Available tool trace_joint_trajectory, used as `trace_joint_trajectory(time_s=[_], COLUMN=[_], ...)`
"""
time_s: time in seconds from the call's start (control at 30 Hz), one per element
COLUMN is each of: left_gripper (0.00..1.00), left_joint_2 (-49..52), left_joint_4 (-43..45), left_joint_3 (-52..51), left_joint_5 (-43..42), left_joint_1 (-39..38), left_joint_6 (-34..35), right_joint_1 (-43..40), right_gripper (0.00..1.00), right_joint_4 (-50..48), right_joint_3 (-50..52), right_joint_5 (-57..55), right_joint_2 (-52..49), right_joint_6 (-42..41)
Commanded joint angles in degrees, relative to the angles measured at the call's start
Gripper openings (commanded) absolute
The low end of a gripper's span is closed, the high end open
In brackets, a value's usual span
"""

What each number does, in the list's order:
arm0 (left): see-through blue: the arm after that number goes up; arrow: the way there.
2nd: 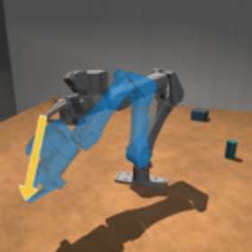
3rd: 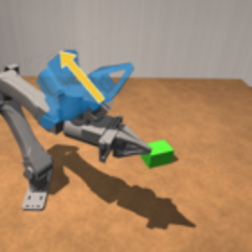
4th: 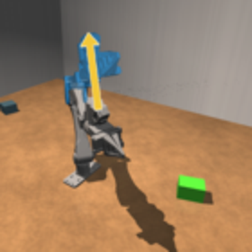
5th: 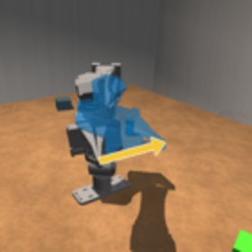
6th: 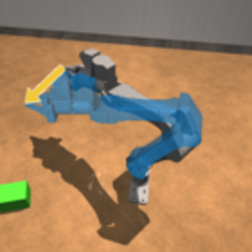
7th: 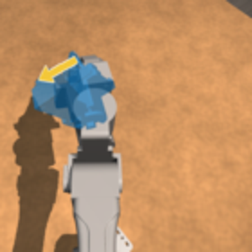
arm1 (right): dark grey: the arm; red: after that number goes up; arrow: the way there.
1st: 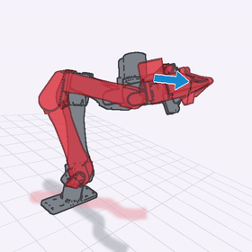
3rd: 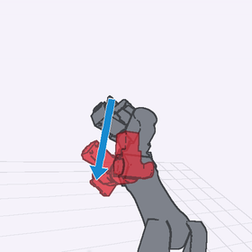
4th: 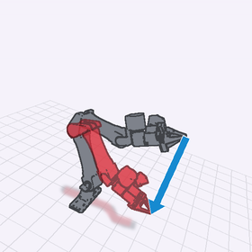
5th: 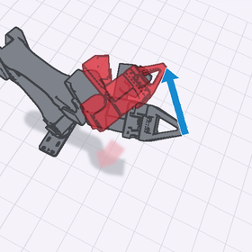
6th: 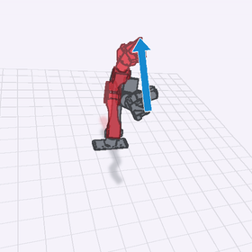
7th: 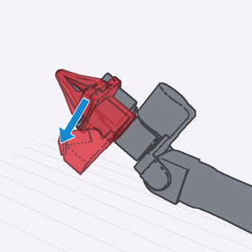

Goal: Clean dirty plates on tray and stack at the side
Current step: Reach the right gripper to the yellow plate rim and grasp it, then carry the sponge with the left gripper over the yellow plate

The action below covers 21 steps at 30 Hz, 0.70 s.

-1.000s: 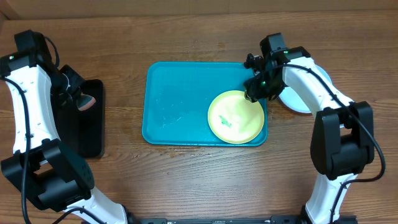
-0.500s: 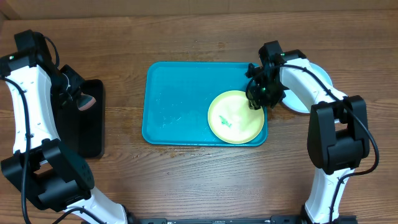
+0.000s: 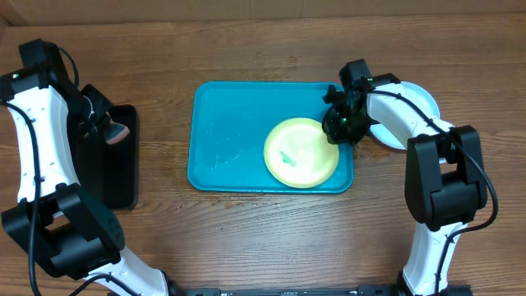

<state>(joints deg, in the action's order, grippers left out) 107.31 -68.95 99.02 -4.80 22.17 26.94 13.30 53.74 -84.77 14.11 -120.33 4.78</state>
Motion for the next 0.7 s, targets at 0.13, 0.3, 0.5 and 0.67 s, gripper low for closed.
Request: trace_joint_trajectory(time_s=[0.13, 0.3, 0.5, 0.67], left_gripper=[0.04, 0.04, 0.04, 0.04], left_joint_2=[0.28, 0.26, 0.28, 0.28], left_joint_4=[0.87, 1.36, 1.29, 1.75], left_joint_3=[-0.31, -0.31, -0.33, -1.70], left_joint_5=[-4.09, -4.04, -4.04, -4.55], left_joint_1=[-5.62, -10.88, -17.66, -23.87], left_joint_6=[-5.18, -6.29, -6.60, -5.88], right_joint_1=[5.90, 9.25, 10.54, 10.54], right_gripper=[0.04, 0.22, 0.22, 0.22], right_joint_4=[-6.27, -9.86, -12.68, -15.45], right_joint_3=[0.57, 0.57, 0.57, 0.57], right_joint_5=[5.09, 3.87, -3.21, -3.15], right_joint_2=[0.07, 0.07, 0.07, -0.24], right_joint_6=[-11.72, -15.93, -18.51, -18.53])
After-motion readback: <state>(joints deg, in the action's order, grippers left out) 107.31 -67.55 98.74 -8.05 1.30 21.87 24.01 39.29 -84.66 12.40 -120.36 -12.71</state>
